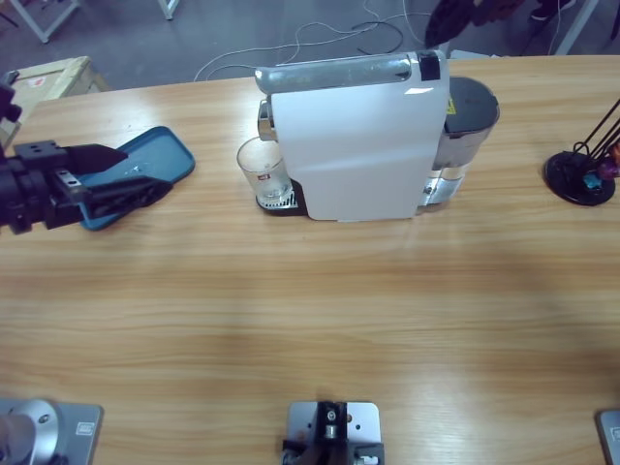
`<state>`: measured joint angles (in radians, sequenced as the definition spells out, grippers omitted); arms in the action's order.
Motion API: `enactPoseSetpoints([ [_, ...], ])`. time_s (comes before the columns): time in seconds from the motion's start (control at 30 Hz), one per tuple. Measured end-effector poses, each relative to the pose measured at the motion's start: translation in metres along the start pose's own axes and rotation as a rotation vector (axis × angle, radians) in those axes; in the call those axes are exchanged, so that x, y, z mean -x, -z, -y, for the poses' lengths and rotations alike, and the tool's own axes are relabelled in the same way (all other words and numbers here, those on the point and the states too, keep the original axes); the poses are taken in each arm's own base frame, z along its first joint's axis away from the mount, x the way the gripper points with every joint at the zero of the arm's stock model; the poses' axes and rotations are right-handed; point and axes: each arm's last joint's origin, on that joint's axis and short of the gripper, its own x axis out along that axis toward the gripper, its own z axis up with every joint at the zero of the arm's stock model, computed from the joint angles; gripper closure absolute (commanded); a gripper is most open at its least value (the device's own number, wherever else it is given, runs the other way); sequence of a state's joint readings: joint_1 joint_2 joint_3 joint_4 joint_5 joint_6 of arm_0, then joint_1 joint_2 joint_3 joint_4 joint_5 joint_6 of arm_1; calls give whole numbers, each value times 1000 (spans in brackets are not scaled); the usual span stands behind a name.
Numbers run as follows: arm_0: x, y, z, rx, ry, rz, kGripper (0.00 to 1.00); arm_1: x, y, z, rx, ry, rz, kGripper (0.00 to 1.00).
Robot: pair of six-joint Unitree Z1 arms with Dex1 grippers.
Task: Pour coffee
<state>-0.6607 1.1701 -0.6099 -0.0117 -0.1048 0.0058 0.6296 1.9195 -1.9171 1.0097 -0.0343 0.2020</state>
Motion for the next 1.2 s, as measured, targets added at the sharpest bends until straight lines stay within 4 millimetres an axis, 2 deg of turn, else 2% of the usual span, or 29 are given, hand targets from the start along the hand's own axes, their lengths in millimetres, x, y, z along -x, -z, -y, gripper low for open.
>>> enactPoseSetpoints([
  [0.27, 0, 0, 0, 0, 0, 4, 13, -2, 1, 0, 0, 2, -8, 1000],
  [0.6, -2, 3, 0, 1, 0, -6, 13, -15, 2, 0, 1, 3, -16, 1000],
  [0.63, -2, 3, 0, 1, 0, -7, 13, -15, 2, 0, 0, 3, -15, 652],
  [0.67, -2, 4, 0, 1, 0, -7, 13, -15, 2, 0, 0, 3, -13, 80],
  [0.7, -2, 4, 0, 1, 0, -7, 13, -14, 2, 0, 1, 2, -10, 0],
  [0.77, -2, 4, 0, 1, 0, -7, 13, -3, 2, -2, 20, -5, 7, 0],
  [0.9, -2, 4, 0, 1, 0, -7, 13, 42, 10, -13, 55, -41, 82, 0],
  [0.97, -2, 4, 0, 1, 0, -7, 13, 56, 16, -14, 59, -50, 99, 0],
  [1.03, -2, 4, 0, 1, 0, -7, 13, 59, 23, -13, 55, -50, 91, 0],
  [1.2, -2, 4, 0, 1, 0, -7, 13, 51, 30, -12, 37, -40, 38, 0],
])
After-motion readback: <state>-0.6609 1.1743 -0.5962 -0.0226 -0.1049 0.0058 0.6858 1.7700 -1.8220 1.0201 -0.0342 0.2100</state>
